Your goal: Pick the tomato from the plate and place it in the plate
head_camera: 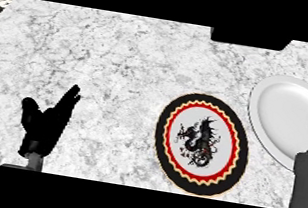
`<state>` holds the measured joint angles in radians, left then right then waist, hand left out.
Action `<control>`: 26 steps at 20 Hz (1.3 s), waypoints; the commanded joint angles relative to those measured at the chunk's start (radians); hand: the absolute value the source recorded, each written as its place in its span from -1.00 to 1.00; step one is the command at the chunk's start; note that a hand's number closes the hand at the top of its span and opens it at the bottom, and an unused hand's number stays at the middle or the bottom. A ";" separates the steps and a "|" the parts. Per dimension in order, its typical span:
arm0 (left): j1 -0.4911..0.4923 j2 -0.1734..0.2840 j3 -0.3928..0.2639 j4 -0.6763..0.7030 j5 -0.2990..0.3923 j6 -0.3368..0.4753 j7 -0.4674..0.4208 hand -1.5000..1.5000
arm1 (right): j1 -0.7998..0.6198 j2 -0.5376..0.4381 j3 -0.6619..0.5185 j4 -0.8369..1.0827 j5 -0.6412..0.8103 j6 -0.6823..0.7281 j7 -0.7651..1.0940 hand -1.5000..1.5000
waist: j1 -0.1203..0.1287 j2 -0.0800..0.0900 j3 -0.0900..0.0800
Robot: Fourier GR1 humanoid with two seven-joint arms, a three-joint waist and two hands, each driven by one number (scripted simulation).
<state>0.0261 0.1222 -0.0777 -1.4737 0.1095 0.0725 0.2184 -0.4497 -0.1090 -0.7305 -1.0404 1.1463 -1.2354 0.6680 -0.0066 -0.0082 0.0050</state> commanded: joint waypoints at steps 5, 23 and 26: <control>0.017 -0.007 0.008 0.030 0.006 -0.011 -0.003 0.00 | 0.300 0.107 0.367 -0.364 -0.241 -0.091 0.019 -1.00 | -0.006 -0.001 -0.005; 0.016 -0.021 0.005 -0.002 -0.011 -0.014 0.030 0.00 | 0.742 0.109 0.875 -0.640 0.195 -0.149 0.524 -1.00 | -0.002 0.008 -0.007; -0.004 -0.008 0.027 0.038 -0.008 -0.032 0.001 0.00 | 0.742 0.109 0.894 -0.598 0.304 -0.164 0.648 -1.00 | -0.002 0.010 -0.006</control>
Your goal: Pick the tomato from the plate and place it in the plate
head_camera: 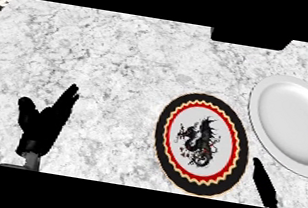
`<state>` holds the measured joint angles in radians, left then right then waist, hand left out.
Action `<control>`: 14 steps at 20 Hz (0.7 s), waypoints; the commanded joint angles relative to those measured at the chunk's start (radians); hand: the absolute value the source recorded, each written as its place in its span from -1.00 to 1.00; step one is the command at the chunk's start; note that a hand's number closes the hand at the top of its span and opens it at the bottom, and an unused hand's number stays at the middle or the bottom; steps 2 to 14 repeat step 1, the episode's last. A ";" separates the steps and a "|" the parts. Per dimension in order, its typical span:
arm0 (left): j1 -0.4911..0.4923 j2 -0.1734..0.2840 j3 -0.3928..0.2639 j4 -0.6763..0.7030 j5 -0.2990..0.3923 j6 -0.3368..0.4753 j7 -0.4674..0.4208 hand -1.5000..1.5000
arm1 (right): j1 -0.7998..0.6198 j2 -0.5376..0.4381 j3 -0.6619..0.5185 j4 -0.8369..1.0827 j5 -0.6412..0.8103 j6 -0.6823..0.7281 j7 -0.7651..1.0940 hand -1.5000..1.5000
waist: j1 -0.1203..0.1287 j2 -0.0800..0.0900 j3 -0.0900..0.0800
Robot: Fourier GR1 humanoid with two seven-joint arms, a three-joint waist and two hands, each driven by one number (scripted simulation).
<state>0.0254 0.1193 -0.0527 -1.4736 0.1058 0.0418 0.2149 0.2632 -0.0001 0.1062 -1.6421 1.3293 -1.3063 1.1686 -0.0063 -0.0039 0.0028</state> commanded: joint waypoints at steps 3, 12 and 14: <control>0.039 -0.010 -0.021 -0.019 -0.009 -0.002 0.023 0.00 | 0.007 0.000 0.040 0.045 0.140 -0.118 0.180 -1.00 | 0.003 0.004 -0.003; 0.039 -0.010 -0.021 -0.019 -0.009 -0.002 0.023 0.00 | 0.007 0.000 0.040 0.045 0.140 -0.118 0.180 -1.00 | 0.003 0.004 -0.003; 0.039 -0.010 -0.021 -0.019 -0.009 -0.002 0.023 0.00 | 0.007 0.000 0.040 0.045 0.140 -0.118 0.180 -1.00 | 0.003 0.004 -0.003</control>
